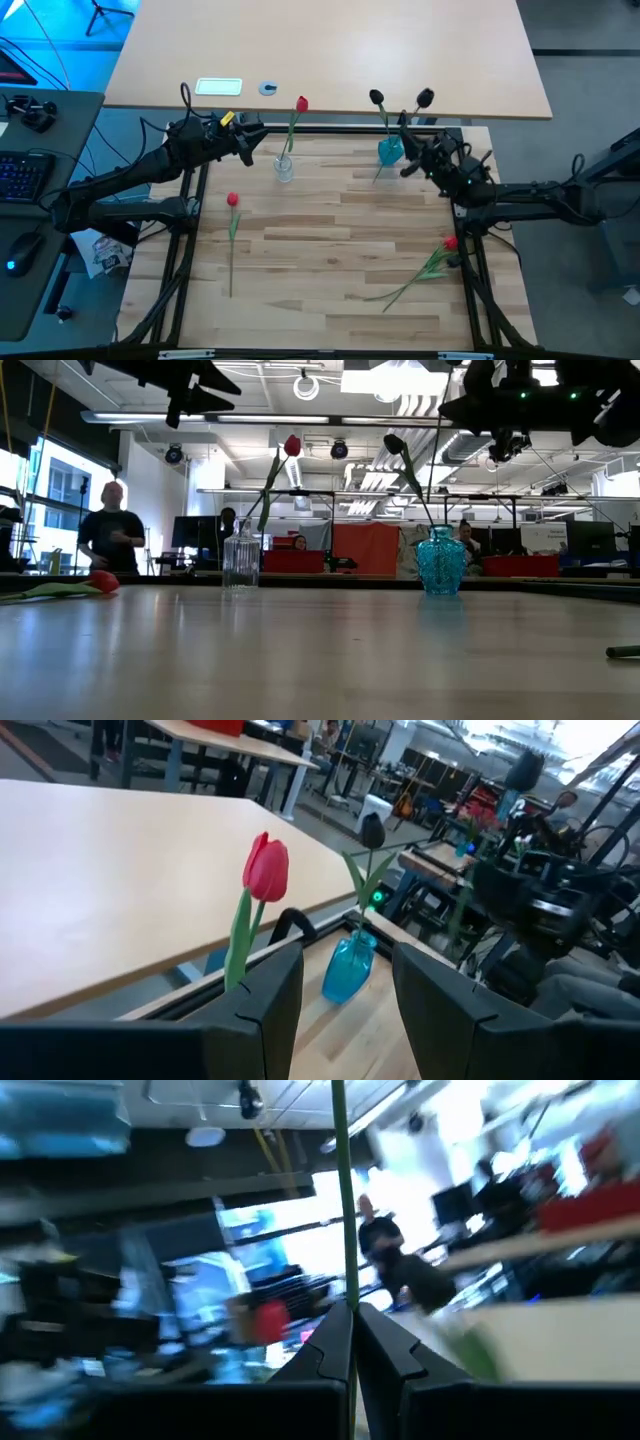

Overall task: Sort flowers into vase by color
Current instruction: Put the top black flower into the blue vase

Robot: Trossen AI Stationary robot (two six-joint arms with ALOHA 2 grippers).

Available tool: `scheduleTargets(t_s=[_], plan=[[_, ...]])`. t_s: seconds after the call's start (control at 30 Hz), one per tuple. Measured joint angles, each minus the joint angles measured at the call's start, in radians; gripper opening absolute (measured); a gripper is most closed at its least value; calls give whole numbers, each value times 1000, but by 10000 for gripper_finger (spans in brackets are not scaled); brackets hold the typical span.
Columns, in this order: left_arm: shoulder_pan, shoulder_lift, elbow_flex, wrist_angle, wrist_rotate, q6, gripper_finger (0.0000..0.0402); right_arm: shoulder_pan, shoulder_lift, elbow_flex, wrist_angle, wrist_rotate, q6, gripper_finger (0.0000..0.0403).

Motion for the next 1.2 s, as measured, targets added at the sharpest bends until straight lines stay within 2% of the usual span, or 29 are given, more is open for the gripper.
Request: scheduleTargets(t_s=[0.1,0.27,0.5,0.7,0.87,1.2], plan=[[-4,0,0,11,11,0,145,-101,1,31,-39,-31,-107,0],[-26,0,0,39,12,0,145,-253,2,62,-58,-52,-157,0],[-48,0,0,44,12,0,145,-422,68,62,-56,-176,-89,0],[-50,0,0,45,12,0,145,-456,163,62,42,-211,-85,0],[-50,0,0,44,13,0,145,-456,225,62,49,-220,-89,0],[-50,0,0,44,14,0,145,-452,229,63,-28,-282,-66,0]])
